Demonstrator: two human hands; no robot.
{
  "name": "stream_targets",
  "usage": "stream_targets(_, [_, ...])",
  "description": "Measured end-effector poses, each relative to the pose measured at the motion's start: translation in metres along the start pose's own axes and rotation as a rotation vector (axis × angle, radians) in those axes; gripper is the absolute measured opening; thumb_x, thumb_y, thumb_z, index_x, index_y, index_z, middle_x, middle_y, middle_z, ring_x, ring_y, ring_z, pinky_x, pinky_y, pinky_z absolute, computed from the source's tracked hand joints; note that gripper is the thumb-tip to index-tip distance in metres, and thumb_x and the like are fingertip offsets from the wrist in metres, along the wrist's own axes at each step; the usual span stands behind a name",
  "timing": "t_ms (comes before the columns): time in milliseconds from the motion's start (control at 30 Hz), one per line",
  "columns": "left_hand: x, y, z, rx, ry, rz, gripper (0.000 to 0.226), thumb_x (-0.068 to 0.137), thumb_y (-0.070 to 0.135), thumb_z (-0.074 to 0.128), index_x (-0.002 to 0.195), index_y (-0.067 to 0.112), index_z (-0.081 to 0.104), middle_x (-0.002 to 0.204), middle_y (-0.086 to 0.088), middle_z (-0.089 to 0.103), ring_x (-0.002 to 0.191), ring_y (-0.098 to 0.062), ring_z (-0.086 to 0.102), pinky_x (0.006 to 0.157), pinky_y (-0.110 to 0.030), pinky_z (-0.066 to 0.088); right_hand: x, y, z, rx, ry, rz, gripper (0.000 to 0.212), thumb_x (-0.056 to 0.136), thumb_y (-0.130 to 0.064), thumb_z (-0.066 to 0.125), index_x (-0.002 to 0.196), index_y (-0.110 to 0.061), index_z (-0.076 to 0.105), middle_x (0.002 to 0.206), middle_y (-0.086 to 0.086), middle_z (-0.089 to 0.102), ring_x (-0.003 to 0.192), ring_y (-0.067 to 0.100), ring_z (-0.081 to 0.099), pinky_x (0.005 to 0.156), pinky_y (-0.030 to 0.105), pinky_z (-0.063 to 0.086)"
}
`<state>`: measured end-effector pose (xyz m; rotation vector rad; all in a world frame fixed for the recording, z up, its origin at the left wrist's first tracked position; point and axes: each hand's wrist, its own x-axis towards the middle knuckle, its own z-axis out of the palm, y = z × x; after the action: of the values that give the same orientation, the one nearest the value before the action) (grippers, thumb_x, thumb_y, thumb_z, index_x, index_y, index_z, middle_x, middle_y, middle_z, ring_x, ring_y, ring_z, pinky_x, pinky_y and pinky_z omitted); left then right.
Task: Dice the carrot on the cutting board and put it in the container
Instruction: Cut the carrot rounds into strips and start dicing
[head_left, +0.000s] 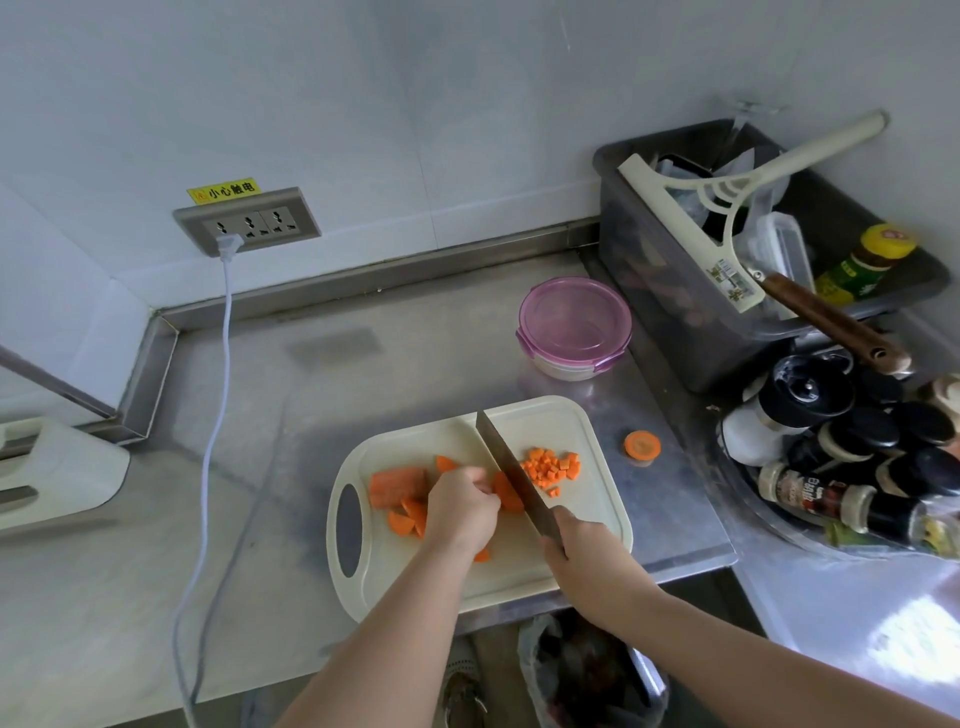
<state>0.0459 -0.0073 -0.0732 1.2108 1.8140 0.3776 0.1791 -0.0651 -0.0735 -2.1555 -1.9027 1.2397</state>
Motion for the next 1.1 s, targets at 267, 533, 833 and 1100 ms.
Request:
stream_targets(267, [0.001,-0.005,0.004,0.127,0.069,0.097,0.022,0.091,0.007,0.056,0.109,0.007,0.068,0.105,-0.007,0.07,0.1,-0.022,0.064,0.079,-0.024,0.05,0.0,-0.005,0.0,-0.08,-0.016,-0.034,0.024,0.102,-0.023,0.034,0.122,-0.013,0.043,0.088,0.005,0.056,0.077,0.021,0.059,0.065,0.032,0.049])
stream_targets(533, [0.005,-0.001,0.008,0.202,0.101,0.053,0.018,0.087,0.012,0.062,0.104,0.012,0.067,0.102,-0.004,0.07,0.098,-0.022,0.064,0.082,-0.031,0.052,0.001,-0.005,0.003,-0.086,-0.011,-0.02,0.022,0.103,-0.026,0.034,0.121,-0.018,0.043,0.091,0.002,0.061,0.079,0.016,0.063,0.072,0.033,0.058])
stream_targets(833, [0.008,0.002,0.003,0.139,0.048,-0.006,0.011,0.084,0.01,0.064,0.095,0.011,0.066,0.095,-0.007,0.07,0.089,-0.022,0.063,0.065,-0.024,0.043,0.001,-0.002,0.001,-0.218,0.065,-0.044,0.029,0.103,-0.022,0.031,0.13,-0.02,0.039,0.086,0.0,0.056,0.074,0.02,0.057,0.057,0.03,0.047])
stream_targets(1100, [0.013,0.0,0.005,0.089,0.034,-0.013,0.017,0.086,0.01,0.062,0.102,0.013,0.068,0.099,-0.006,0.07,0.092,-0.022,0.065,0.068,-0.023,0.045,0.004,-0.002,0.004,-0.103,0.042,-0.051,0.029,0.103,-0.023,0.033,0.129,-0.017,0.043,0.079,-0.003,0.053,0.066,0.012,0.055,0.049,0.018,0.038])
